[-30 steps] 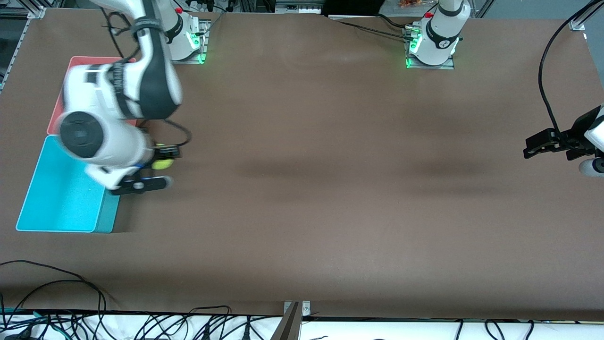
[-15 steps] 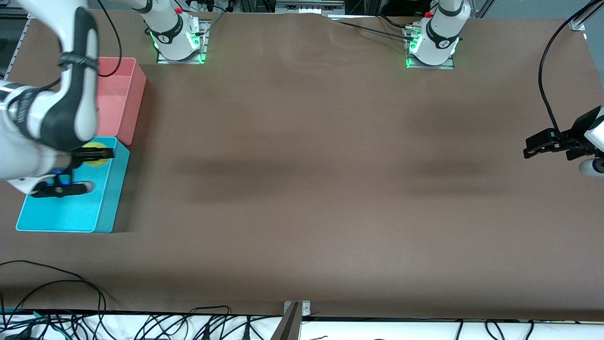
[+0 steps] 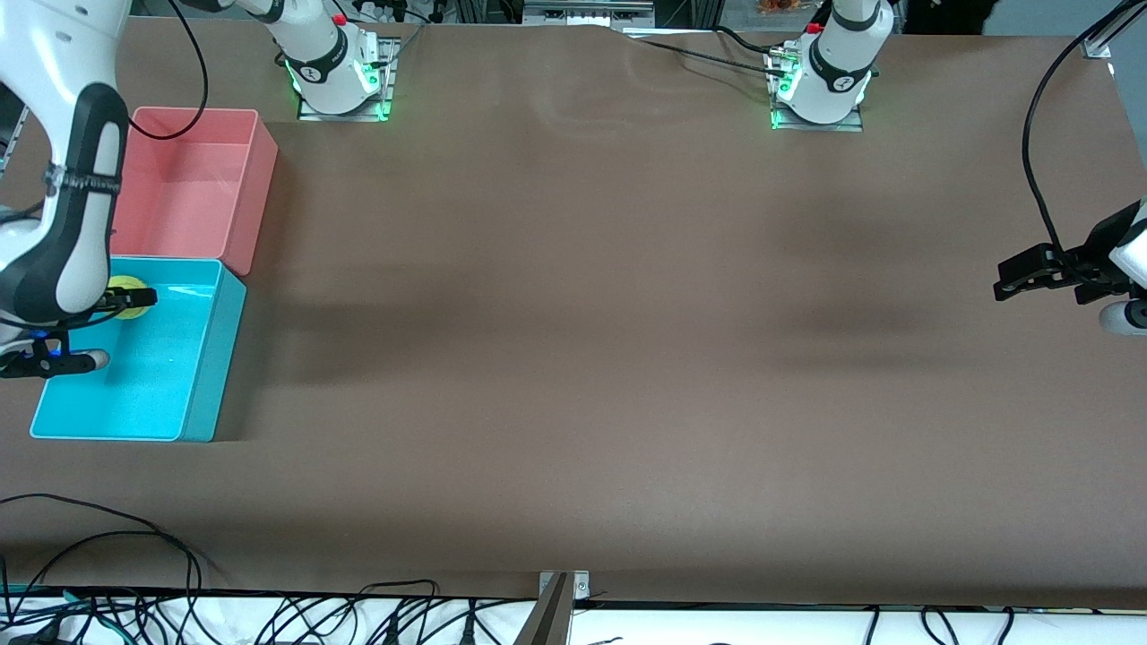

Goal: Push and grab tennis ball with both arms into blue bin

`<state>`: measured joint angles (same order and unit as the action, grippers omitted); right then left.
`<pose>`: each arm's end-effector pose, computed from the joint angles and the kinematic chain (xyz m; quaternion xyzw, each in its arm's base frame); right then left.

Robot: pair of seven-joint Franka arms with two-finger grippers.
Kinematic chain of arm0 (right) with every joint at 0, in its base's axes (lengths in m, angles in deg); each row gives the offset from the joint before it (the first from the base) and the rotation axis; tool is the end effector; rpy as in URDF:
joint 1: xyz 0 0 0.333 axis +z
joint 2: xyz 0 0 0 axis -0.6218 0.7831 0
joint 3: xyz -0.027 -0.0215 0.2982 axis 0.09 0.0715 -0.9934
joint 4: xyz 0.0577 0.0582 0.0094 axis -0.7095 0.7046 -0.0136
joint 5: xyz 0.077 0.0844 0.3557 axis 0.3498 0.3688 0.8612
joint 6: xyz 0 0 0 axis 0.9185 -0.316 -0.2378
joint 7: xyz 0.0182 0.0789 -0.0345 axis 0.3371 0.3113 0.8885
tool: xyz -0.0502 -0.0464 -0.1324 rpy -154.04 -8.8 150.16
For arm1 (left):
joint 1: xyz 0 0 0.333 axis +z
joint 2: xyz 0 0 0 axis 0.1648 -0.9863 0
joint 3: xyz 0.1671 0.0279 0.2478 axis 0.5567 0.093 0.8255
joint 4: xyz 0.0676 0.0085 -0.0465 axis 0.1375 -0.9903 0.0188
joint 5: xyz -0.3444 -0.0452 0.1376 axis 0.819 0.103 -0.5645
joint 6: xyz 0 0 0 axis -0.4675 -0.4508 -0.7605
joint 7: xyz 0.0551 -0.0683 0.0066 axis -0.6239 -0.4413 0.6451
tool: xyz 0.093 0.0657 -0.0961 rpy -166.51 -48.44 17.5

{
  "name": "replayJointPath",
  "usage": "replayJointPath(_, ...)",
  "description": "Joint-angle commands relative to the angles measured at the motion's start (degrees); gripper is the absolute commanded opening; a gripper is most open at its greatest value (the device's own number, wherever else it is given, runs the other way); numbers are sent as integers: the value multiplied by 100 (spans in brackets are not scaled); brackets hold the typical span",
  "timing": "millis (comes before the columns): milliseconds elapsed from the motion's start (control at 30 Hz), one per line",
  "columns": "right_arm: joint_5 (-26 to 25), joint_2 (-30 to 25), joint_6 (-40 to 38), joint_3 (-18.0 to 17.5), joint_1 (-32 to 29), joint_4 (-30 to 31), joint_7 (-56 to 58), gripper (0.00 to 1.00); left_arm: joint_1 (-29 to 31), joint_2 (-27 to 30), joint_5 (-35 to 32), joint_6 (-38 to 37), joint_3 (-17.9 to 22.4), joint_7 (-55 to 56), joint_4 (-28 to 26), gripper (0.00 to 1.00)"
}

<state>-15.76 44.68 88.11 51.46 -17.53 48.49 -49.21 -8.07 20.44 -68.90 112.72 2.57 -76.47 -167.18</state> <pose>0.5882 -0.1575 0.2973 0.9765 0.0325 -0.2117 0.0227 0.6022 0.0222 0.5288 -0.9998 0.0151 0.0126 0.0050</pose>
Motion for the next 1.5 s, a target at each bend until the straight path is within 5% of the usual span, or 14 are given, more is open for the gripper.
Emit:
replayJointPath(0, 356, 217, 71, -29, -9, 248, 101, 19, -1, -5, 48, -87, 13, -114, 57, 100)
replayJointPath(868, 436, 709, 889, -899, -976, 714, 462, 20, -10, -5, 48, -87, 13, -114, 57, 100)
replayJointPath(935, 445, 718, 880, -916, -993, 714, 462, 36, -10, -5, 48, -87, 13, -123, 57, 100)
replayJointPath(1001, 445, 718, 880, -916, -993, 697, 436, 88, -10, -5, 48, -87, 13, -114, 57, 100)
replayJointPath(1035, 445, 718, 880, -916, -993, 688, 435, 100, -10, -5, 48, -87, 13, -114, 57, 100)
replayJointPath(1469, 427, 569, 450, -881, -914, 468, 383, 100, -10, -5, 48, -87, 13, -114, 57, 100)
